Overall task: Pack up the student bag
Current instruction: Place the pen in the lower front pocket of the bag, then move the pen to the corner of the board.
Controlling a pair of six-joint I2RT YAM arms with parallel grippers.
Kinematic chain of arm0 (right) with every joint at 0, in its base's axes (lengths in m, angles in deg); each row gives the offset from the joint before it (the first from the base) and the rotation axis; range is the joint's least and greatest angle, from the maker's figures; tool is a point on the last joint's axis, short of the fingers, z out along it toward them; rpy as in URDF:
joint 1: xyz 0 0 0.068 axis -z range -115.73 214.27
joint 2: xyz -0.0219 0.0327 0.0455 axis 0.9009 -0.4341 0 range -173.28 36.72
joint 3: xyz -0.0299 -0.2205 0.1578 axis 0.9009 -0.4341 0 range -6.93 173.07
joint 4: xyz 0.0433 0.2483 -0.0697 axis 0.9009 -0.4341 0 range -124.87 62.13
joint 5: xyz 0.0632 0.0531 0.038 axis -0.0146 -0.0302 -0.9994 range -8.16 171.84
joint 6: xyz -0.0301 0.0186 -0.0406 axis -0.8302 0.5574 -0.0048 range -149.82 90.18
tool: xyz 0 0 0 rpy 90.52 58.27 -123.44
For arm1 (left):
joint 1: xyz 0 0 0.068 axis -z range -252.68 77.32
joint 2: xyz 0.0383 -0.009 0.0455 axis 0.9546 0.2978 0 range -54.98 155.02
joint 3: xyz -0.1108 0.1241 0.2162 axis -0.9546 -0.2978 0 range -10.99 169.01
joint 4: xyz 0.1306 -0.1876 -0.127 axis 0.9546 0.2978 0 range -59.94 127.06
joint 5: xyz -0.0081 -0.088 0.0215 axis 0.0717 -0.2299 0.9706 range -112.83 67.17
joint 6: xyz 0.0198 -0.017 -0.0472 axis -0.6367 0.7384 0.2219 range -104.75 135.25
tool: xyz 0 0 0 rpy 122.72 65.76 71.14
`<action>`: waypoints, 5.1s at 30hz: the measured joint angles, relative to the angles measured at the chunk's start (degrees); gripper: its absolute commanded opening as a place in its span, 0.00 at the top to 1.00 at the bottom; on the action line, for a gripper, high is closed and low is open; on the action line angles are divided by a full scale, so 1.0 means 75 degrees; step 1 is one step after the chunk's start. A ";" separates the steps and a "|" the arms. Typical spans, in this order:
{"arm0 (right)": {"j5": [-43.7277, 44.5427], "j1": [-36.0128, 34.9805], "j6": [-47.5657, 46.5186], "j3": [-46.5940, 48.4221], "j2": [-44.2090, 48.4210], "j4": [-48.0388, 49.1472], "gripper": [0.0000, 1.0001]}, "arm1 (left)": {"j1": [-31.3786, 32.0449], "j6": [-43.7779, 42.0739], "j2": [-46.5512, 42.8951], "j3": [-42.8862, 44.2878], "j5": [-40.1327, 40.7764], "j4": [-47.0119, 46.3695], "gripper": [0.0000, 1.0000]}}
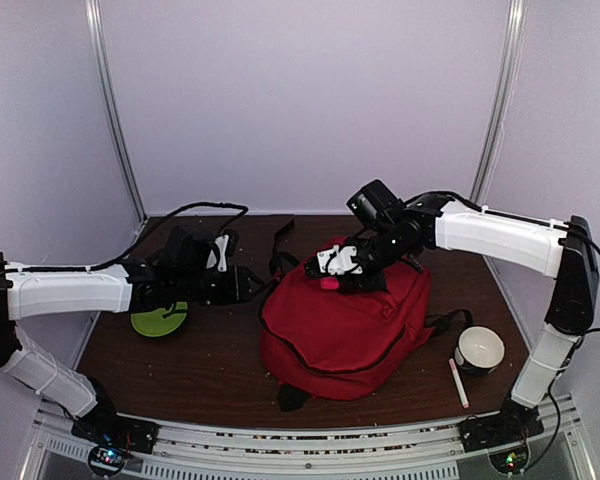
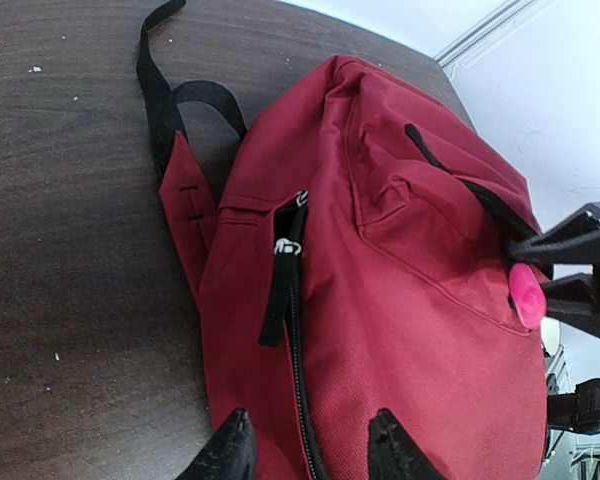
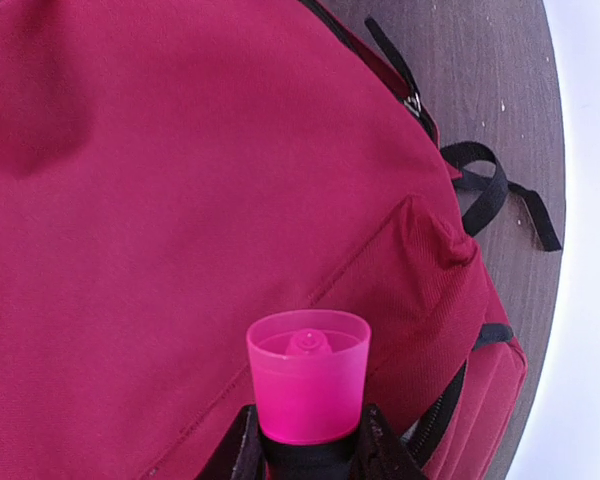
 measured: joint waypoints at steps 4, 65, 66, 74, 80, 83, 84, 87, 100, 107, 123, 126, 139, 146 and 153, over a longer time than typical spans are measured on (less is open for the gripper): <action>0.0557 0.0122 -0.0146 -0.0015 -0.0105 0.0087 0.79 | 0.0000 0.0000 0.0000 0.0000 0.0000 0.0000 0.58; 0.3273 0.0388 0.4095 0.1486 -0.1058 -0.0988 0.30 | 0.0000 -0.0006 -0.0376 -0.0699 -0.0079 -0.0507 0.58; 0.3346 0.0417 0.4092 0.1486 -0.1195 -0.0982 0.31 | 0.0000 -0.0006 -0.0388 -0.0708 -0.0079 -0.0507 0.58; 0.4170 0.0443 0.4080 0.1463 -0.1559 -0.0799 0.33 | 0.0000 -0.0006 -0.0414 -0.0731 -0.0073 -0.0504 0.58; 0.3127 0.0463 0.4097 0.1253 -0.0787 -0.1274 0.30 | 0.0000 -0.0012 -0.0414 -0.0731 -0.0070 -0.0507 0.58; 0.2390 0.0463 0.3902 0.0659 0.0592 -0.1751 0.29 | 0.0000 -0.0032 -0.0414 -0.0731 -0.0044 -0.0501 0.58; 0.2180 0.0466 0.3756 0.0425 0.1102 -0.1912 0.29 | 0.0000 -0.0052 -0.0414 -0.0731 -0.0026 -0.0501 0.58; 0.1775 0.0478 0.3095 -0.0522 0.2477 -0.2256 0.31 | 0.0000 -0.0102 -0.0376 -0.0726 -0.0023 -0.0501 0.58; 0.1967 -0.0813 -0.1393 -0.5240 0.5117 -0.4007 0.28 | 0.0000 -0.0195 -0.0012 -0.0455 -0.0085 -0.0504 0.58; 0.2634 -0.1702 -0.2334 -0.6621 0.5199 -0.3077 0.30 | 0.0000 -0.0157 -0.0035 -0.0469 -0.0073 -0.0510 0.58; 0.3602 -0.1778 -0.3765 -0.7947 0.5214 -0.1338 0.41 | 0.0000 -0.0178 -0.0195 -0.0469 0.0044 -0.0323 0.58; 0.3815 -0.1781 -0.3984 -0.8084 0.5190 -0.1125 0.46 | 0.0000 -0.0207 -0.0248 -0.0469 0.0044 -0.0318 0.58; 0.3235 -0.1880 -0.4092 -0.7393 0.4191 -0.0510 0.72 | 0.0000 -0.0219 -0.0294 -0.0469 0.0029 -0.0341 0.58; 0.2655 -0.2078 -0.3713 -0.6528 0.3002 -0.0635 0.74 | 0.0000 -0.0221 -0.0574 -0.0554 0.0090 -0.0323 0.58; 0.1638 -0.2101 -0.2296 -0.4176 0.0764 -0.1518 0.82 | 0.0000 -0.0425 -0.1550 -0.0749 0.0408 -0.0096 0.57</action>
